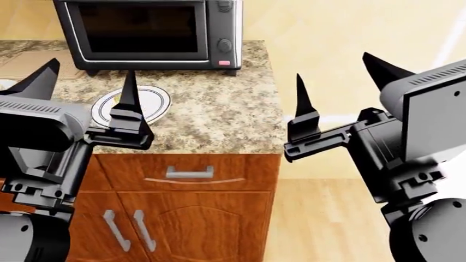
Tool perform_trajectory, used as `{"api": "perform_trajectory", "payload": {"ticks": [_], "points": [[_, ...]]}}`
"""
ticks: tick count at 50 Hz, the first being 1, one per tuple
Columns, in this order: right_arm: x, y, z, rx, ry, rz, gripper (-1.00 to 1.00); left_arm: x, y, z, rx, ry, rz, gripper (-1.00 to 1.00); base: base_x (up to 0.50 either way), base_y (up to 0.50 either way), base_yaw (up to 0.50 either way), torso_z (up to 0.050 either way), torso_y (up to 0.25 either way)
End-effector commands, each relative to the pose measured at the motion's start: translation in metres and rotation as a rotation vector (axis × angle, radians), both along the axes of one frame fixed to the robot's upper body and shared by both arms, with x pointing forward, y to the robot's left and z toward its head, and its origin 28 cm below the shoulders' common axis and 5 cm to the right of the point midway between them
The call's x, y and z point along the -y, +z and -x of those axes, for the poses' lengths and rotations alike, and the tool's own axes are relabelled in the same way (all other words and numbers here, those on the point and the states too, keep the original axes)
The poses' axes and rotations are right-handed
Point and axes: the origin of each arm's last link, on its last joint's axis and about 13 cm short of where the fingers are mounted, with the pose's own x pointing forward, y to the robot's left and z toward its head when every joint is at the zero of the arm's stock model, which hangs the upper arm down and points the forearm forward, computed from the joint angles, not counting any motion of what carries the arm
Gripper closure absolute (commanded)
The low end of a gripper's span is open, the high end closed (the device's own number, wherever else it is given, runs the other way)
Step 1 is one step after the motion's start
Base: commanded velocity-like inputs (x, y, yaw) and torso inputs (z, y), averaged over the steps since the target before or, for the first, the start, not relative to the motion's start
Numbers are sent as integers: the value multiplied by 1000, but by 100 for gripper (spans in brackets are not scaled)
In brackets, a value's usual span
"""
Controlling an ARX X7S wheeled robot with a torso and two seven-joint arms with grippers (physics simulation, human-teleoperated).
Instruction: From the different types of pastries on the counter, select a croissant and place it on the cutting board. Then retrieve a jar of jam from the cabinet and place it alongside the croissant on the cutting board.
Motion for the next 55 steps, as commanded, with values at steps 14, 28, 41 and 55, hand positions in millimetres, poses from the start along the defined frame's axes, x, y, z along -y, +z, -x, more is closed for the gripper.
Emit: {"api": "perform_trajectory", "payload": {"ticks": [14, 28, 41, 55], "points": [[5, 4, 4, 22, -15, -14, -100, -2, 1, 0, -2, 1, -7, -100, 0, 500, 0, 50, 0], [7, 5, 6, 30, -15, -23, -100, -1, 2, 1, -3, -7, -13, -100, 85, 500, 0, 50, 0], [8, 9, 10, 31, -22, -12, -100, -1, 3, 1, 2, -3, -10, -100, 204, 500, 0, 48, 0], [10, 9, 10, 9, -44, -11, -100, 0, 4, 3, -5, -20, -22, -100, 78, 484, 0, 3, 0]]}}
